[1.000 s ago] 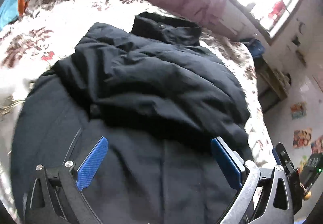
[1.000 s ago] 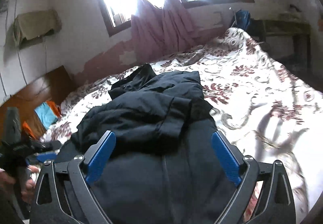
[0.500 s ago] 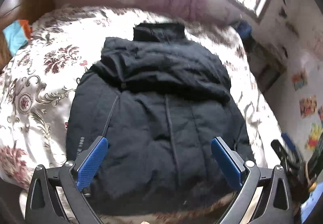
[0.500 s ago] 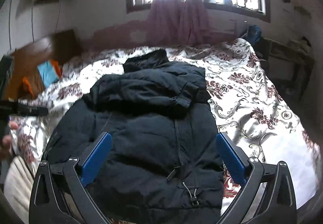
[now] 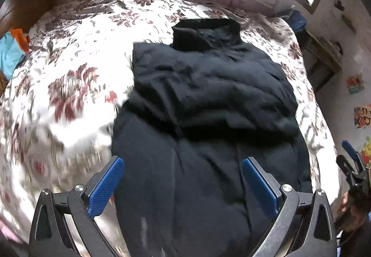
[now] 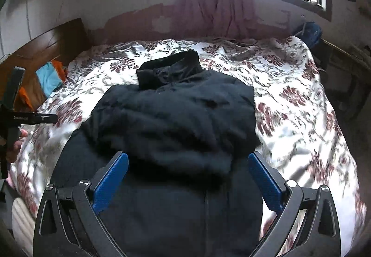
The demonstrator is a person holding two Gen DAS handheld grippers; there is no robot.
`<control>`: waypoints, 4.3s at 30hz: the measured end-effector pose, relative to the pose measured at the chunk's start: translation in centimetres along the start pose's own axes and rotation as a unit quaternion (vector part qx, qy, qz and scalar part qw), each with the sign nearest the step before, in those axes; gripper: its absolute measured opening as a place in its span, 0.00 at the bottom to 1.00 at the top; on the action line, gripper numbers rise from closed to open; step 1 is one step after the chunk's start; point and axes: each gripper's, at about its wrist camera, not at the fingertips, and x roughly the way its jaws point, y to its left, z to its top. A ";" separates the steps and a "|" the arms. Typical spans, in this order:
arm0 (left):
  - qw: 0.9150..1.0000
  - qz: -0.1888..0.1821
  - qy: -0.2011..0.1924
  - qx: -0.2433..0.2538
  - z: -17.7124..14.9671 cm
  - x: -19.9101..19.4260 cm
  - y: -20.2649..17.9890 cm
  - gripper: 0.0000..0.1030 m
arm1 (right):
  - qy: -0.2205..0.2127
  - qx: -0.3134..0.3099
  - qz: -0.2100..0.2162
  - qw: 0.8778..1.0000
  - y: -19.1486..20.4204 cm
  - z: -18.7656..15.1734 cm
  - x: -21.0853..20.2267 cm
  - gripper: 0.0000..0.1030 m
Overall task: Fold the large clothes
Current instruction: 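Move both tools to the jacket hem, then grasp the jacket hem with the left tool while the right tool grasps it, then lift the hem with both tools and fold it toward the collar, then lay the folded hem down and open both tools, pulling back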
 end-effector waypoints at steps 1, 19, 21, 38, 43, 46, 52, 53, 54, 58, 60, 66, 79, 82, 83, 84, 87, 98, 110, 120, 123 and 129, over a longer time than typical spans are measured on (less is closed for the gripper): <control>1.000 0.005 -0.003 0.000 1.5 0.8 0.5 1.00 | 0.004 0.002 0.000 1.000 0.0 1.1 1.2 0.98; 0.992 -0.056 -0.057 -0.099 27.2 19.5 5.7 0.94 | 0.053 0.066 0.004 0.996 0.1 22.2 29.3 0.78; 0.984 -0.102 -0.060 -0.135 27.9 20.5 5.8 0.94 | 0.052 0.060 -0.003 0.997 0.8 23.1 30.8 0.78; 0.988 -0.096 -0.088 -0.078 27.9 23.8 3.3 0.06 | 0.029 0.007 0.004 1.000 1.0 20.9 28.7 0.05; 0.989 -0.103 -0.106 -0.017 24.6 19.8 2.5 0.05 | 0.036 -0.040 0.004 0.999 1.0 16.3 24.5 0.04; 0.990 -0.094 -0.099 0.020 21.8 18.9 2.1 0.05 | 0.066 -0.043 -0.012 0.997 0.5 14.3 25.6 0.03; 0.996 -0.059 -0.051 0.052 18.4 22.8 1.2 0.05 | 0.096 -0.017 -0.025 0.995 0.0 11.6 29.7 0.03; 0.996 -0.053 -0.046 0.054 18.2 23.5 1.1 0.05 | 0.093 -0.017 -0.029 0.995 0.1 11.1 30.3 0.03; 0.996 -0.046 -0.043 0.058 18.0 24.1 1.0 0.05 | 0.090 -0.013 -0.029 0.995 0.1 10.9 30.5 0.03; 0.996 -0.020 -0.037 0.080 17.4 26.4 0.4 0.05 | 0.061 -0.005 0.000 0.998 -0.1 10.8 29.1 0.03; 0.995 -0.021 -0.051 0.080 17.2 26.0 0.4 0.05 | 0.049 -0.019 0.001 0.999 0.0 10.9 28.2 0.03; 0.989 -0.082 -0.109 0.063 16.7 21.3 1.9 0.10 | 0.032 -0.082 -0.012 0.996 1.2 10.9 26.3 0.03; 0.987 -0.148 -0.061 0.016 22.1 24.8 -1.7 0.43 | 0.033 -0.038 0.038 0.998 0.3 14.8 22.4 0.08; 0.989 -0.125 -0.066 0.053 21.3 26.0 -2.7 0.40 | 0.015 -0.038 0.062 0.997 1.0 17.0 21.9 0.31; 0.987 -0.128 -0.075 0.057 20.9 25.9 -2.7 0.40 | 0.017 -0.039 0.070 0.997 1.7 17.8 22.8 0.36; 0.986 -0.133 -0.078 0.056 20.6 25.9 -2.5 0.40 | 0.023 -0.041 0.075 0.996 2.3 18.2 23.7 0.36; 0.983 -0.157 -0.084 0.048 19.9 25.9 -1.7 0.40 | 0.102 -0.044 0.069 0.991 3.9 17.6 28.5 0.36; 0.977 -0.161 -0.058 0.129 18.1 28.3 -2.8 0.41 | 0.182 -0.064 0.034 0.981 4.1 12.0 35.1 0.36; 0.962 -0.217 -0.128 0.104 17.8 24.5 -2.4 0.55 | 0.138 -0.070 0.009 0.988 2.7 10.4 30.7 0.36; 0.976 -0.122 -0.034 0.175 17.7 28.9 -6.8 0.66 | 0.093 -0.051 0.010 0.994 2.3 9.3 30.9 0.37; 0.978 -0.112 -0.045 0.171 17.5 27.9 -6.9 0.67 | 0.066 -0.019 0.038 0.997 1.2 9.5 28.0 0.37; 0.988 -0.101 -0.079 0.090 17.1 23.8 -5.4 0.67 | 0.019 0.075 0.035 0.996 -1.3 8.4 22.7 0.39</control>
